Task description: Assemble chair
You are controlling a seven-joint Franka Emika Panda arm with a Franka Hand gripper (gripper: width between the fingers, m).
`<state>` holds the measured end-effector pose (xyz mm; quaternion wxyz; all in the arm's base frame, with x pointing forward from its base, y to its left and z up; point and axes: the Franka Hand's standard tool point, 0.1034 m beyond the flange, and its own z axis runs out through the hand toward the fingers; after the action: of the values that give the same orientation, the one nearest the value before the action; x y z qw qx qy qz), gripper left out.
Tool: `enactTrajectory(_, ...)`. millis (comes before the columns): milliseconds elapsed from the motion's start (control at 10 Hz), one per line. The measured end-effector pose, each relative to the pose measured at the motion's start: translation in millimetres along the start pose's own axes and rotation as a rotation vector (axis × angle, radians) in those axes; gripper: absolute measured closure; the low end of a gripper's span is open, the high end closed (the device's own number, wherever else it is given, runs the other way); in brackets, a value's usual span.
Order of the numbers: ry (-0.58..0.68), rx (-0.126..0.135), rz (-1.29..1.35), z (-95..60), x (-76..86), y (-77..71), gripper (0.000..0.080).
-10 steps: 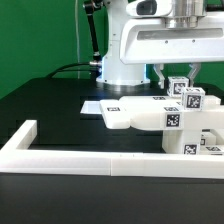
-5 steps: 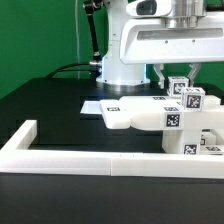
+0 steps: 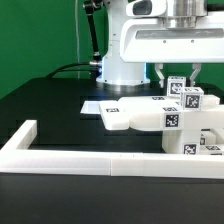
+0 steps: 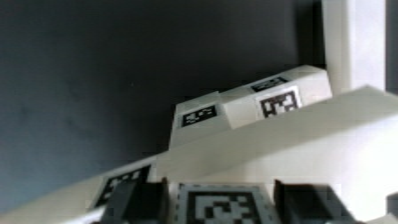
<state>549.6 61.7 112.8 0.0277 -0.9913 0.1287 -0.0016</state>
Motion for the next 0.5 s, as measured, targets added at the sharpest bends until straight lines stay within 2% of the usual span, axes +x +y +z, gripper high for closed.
enactTrajectory(500,-0.001,0.002,0.316,0.1,-0.7,-2.1,0.0519)
